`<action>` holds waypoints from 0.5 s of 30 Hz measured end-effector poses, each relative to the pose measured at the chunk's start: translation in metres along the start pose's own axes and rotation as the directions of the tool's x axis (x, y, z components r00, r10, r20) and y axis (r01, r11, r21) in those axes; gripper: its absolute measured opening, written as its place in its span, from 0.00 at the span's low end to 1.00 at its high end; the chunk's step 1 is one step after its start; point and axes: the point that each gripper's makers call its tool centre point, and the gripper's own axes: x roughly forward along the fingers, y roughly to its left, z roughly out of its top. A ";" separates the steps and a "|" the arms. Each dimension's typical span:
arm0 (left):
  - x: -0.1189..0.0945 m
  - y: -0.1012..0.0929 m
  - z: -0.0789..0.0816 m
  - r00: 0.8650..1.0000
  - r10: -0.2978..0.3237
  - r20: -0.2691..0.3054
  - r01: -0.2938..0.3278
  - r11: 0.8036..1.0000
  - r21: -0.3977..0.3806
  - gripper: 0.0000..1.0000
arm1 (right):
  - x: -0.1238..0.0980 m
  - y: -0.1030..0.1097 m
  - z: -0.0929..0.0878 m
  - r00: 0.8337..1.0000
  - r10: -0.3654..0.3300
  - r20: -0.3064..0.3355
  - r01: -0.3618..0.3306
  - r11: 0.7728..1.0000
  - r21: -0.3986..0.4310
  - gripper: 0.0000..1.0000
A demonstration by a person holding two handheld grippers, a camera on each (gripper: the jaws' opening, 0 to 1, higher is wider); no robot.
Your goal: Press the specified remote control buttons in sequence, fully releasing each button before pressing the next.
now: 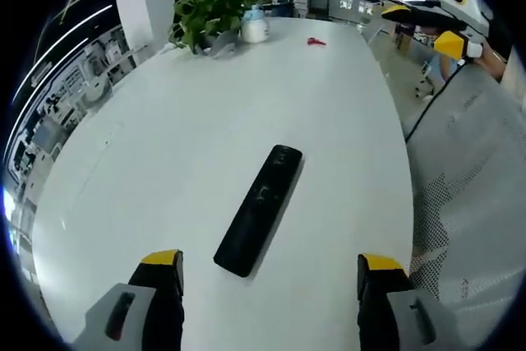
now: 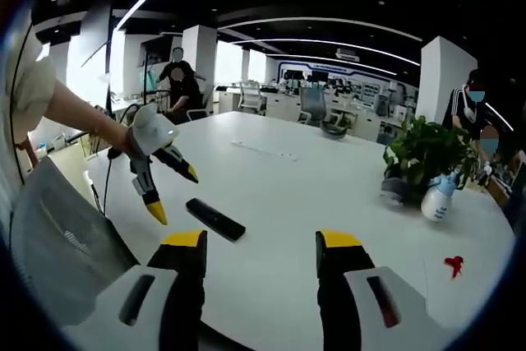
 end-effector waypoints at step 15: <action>0.015 0.002 0.000 0.996 -0.075 -0.052 0.078 0.996 0.051 0.79 | 0.001 -0.002 -0.001 1.000 -0.008 -0.002 0.008 1.000 0.013 0.53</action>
